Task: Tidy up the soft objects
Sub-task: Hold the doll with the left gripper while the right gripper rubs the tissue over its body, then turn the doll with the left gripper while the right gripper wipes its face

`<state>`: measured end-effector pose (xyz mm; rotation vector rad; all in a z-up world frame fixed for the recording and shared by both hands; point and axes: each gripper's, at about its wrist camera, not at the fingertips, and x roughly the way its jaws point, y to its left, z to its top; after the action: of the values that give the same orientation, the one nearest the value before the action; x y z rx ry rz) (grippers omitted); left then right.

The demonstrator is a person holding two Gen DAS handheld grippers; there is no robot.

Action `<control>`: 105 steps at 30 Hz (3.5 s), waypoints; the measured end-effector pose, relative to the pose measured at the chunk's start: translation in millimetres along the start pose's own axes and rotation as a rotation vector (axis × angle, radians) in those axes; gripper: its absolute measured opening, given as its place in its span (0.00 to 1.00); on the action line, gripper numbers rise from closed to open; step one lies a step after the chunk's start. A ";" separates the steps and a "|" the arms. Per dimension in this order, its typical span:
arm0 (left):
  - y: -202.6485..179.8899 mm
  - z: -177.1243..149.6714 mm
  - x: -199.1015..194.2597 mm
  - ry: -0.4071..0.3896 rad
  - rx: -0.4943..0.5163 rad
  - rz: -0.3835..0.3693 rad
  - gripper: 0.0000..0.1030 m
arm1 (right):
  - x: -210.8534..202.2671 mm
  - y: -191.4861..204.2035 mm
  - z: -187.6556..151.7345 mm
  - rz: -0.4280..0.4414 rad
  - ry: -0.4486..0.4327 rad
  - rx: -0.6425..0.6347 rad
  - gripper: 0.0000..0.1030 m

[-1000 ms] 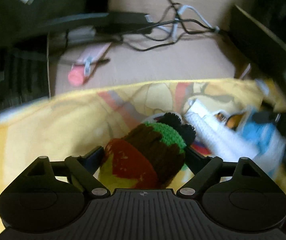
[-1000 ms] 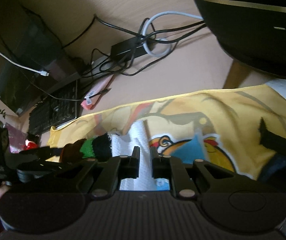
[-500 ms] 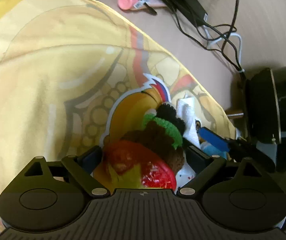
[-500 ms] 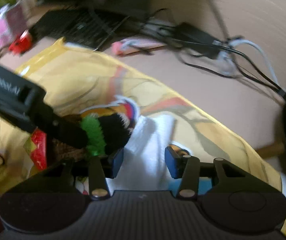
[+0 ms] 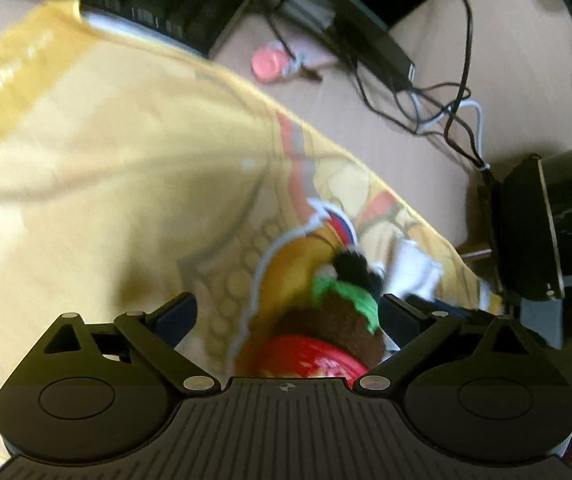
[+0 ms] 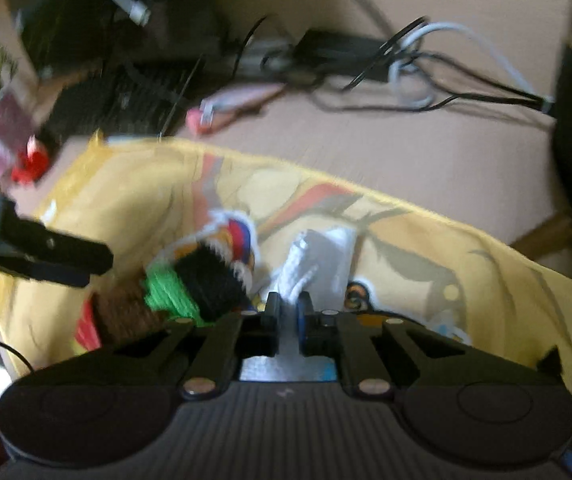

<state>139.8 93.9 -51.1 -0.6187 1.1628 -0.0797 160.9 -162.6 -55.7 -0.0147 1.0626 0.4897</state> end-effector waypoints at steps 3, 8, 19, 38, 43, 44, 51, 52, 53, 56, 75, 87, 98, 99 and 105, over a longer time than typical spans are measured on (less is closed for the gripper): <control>-7.2 -0.6 -4.2 -0.034 0.088 0.063 0.98 | -20.5 -1.4 8.9 0.106 -0.055 0.098 0.09; -36.7 -21.5 -2.4 -0.031 0.365 0.099 0.98 | -19.6 17.2 22.2 0.282 -0.075 0.140 0.09; -43.0 -39.7 2.5 0.028 0.397 0.049 0.98 | 8.7 33.4 0.2 0.003 -0.063 -0.030 0.57; -33.9 -37.4 11.3 0.089 0.339 0.011 1.00 | -12.6 15.2 8.0 0.308 -0.056 0.194 0.10; -33.6 -39.0 10.3 0.086 0.342 0.014 1.00 | -3.4 24.7 -5.0 0.175 -0.021 0.120 0.22; -32.8 -39.2 10.7 0.088 0.338 0.011 1.00 | -3.9 23.0 -5.3 0.185 -0.018 0.149 0.24; -35.1 -41.4 12.5 0.092 0.354 0.021 1.00 | 4.1 28.4 -1.6 0.194 -0.013 0.167 0.31; -36.0 -41.7 12.4 0.091 0.360 0.025 1.00 | 3.2 31.9 -0.7 0.185 -0.018 0.144 0.22; -36.8 -42.0 12.3 0.090 0.367 0.028 1.00 | 2.1 35.5 0.2 0.176 -0.023 0.120 0.14; -40.2 -43.6 12.5 0.090 0.389 0.037 1.00 | -9.8 51.3 -0.5 0.150 -0.052 0.002 0.14; -80.5 -86.7 -16.3 -0.049 0.940 0.061 1.00 | -29.9 15.5 -58.5 -0.070 0.019 0.017 0.13; -51.0 -86.0 -8.0 0.031 0.836 0.165 1.00 | -37.7 85.9 -31.1 0.215 -0.047 -0.095 0.14; -53.1 -85.5 -2.6 0.037 0.804 0.146 1.00 | -31.4 53.5 -43.1 0.198 0.043 -0.005 0.20; -58.2 -87.2 -2.5 0.035 0.832 0.145 1.00 | -32.0 51.0 -43.2 0.201 0.042 0.008 0.20; -91.7 -100.0 5.8 0.027 1.022 0.129 1.00 | -49.1 34.8 -39.4 0.175 -0.044 0.082 0.11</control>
<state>77.8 -26.0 -35.8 0.3618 1.0204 -0.5340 95.3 -159.7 -26.5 0.1621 1.0447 0.6017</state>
